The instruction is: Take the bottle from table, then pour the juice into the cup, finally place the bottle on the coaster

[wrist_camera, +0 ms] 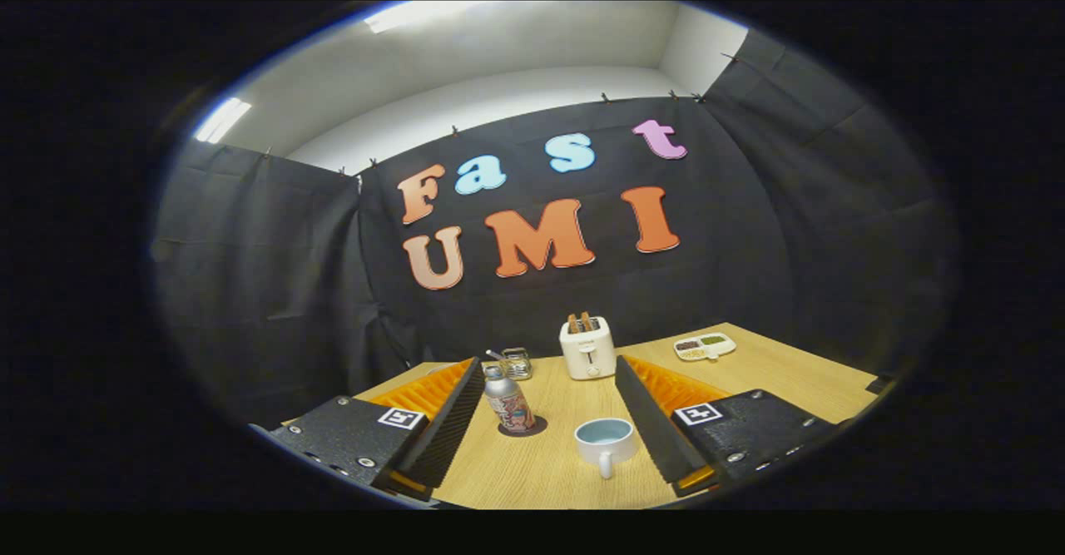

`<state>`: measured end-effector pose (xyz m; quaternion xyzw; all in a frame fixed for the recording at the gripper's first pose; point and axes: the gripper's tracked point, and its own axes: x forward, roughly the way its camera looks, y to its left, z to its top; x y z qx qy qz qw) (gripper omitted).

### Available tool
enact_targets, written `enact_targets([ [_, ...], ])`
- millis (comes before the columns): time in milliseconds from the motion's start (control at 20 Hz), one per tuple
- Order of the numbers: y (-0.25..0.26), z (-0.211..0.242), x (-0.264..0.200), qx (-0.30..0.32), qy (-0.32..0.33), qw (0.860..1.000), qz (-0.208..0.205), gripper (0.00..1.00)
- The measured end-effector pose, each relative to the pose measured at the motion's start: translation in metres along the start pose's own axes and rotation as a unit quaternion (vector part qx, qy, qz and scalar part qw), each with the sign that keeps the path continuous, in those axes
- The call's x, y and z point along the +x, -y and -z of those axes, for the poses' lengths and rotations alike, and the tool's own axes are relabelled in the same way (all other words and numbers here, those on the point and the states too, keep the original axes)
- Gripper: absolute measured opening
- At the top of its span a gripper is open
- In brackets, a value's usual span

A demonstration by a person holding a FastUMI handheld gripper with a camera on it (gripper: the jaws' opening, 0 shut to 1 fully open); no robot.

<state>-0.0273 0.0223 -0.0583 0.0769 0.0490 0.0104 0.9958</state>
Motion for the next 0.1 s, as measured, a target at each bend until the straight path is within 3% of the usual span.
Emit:
enact_targets([
  [100, 0.0025, -0.0016, -0.0056, -0.021, 0.005, 1.0, 0.007, 0.93],
])
